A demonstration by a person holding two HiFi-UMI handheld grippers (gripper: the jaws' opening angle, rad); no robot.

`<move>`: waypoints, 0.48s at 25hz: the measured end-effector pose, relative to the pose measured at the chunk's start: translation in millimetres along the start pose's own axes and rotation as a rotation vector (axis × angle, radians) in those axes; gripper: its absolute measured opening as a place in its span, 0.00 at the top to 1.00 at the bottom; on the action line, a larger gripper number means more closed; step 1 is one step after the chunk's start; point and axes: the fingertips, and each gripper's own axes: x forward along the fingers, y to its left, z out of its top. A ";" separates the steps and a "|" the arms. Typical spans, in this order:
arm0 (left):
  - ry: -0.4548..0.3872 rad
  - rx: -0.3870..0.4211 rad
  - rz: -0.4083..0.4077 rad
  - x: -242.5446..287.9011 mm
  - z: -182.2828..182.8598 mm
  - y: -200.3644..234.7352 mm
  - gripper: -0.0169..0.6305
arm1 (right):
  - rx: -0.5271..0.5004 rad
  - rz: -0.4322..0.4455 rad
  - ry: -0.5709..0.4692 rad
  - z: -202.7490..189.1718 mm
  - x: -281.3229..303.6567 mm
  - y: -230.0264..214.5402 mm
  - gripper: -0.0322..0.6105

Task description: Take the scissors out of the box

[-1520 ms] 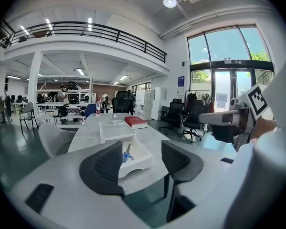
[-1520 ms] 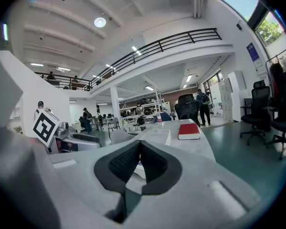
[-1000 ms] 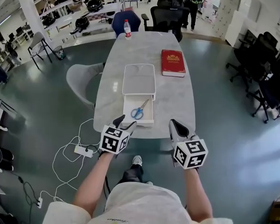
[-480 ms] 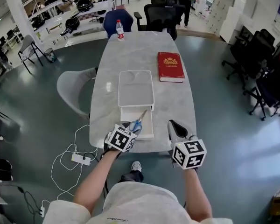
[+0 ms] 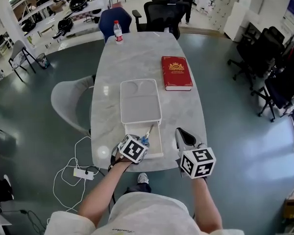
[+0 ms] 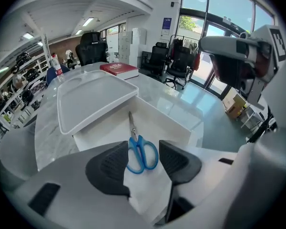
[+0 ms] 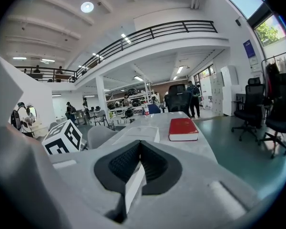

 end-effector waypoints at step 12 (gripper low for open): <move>0.085 0.043 -0.053 19.5 -4.1 -6.9 0.66 | 0.015 -0.006 -0.017 19.8 34.2 -14.8 0.94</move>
